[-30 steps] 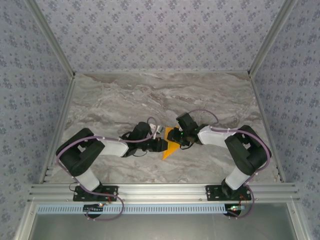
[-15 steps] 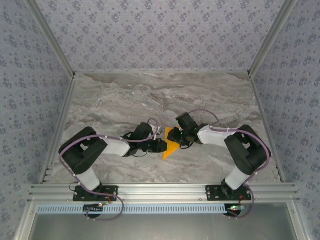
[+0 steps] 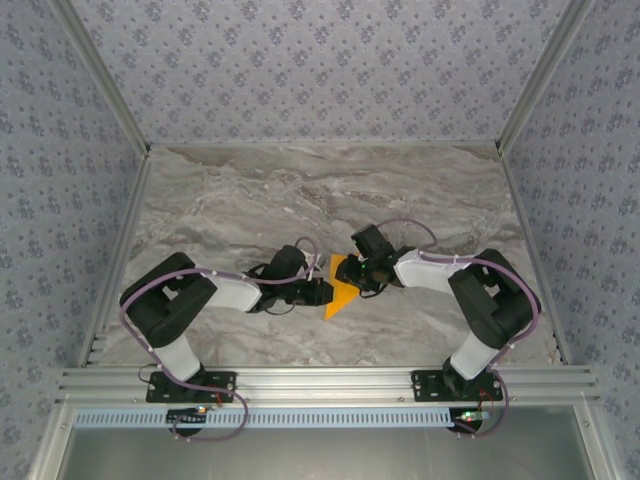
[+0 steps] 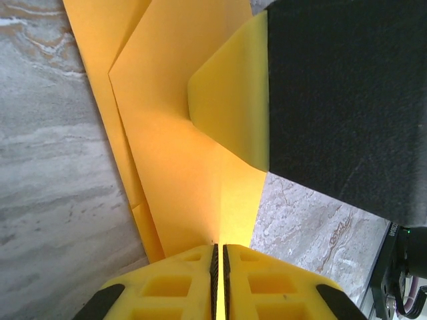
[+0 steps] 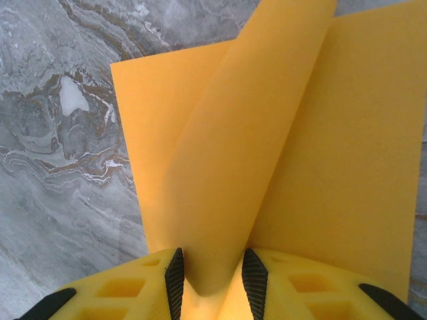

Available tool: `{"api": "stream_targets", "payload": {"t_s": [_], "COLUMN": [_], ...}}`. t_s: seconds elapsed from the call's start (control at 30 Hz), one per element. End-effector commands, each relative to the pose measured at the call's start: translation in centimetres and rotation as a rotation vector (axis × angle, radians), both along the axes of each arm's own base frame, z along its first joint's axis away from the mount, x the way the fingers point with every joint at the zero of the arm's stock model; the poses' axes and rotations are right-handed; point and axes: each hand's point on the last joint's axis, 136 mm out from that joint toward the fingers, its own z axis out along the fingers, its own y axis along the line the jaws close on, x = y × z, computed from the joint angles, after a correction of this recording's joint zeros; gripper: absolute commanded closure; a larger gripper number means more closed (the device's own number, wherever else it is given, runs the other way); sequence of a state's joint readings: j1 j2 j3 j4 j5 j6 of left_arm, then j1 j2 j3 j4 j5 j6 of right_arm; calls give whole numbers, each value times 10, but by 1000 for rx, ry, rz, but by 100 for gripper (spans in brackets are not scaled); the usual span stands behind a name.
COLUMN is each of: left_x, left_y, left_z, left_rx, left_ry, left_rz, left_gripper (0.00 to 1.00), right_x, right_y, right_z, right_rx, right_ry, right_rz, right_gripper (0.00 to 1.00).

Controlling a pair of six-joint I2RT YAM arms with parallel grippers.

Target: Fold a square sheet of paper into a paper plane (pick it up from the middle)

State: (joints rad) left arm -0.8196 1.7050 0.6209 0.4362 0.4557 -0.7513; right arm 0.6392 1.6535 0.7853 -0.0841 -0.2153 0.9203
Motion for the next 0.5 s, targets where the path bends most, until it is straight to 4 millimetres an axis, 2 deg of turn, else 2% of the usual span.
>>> {"api": "stream_targets", "payload": {"t_s": [0.0,0.47], "left_x": [3,4], "left_y": [-4,-2], "left_z": [1,-6], "left_rx": [12,37], "left_ry": [-17,-8], "left_rz": [-11,-7], "left_gripper": [86,86], "right_x": [-26,-27], "right_y": [-43,-43], "right_z": [-47,-51], "right_rx": [-202,-214], "right_ry": [141,156], "right_rz": [-52,-48], "right_gripper": [65,65]}}
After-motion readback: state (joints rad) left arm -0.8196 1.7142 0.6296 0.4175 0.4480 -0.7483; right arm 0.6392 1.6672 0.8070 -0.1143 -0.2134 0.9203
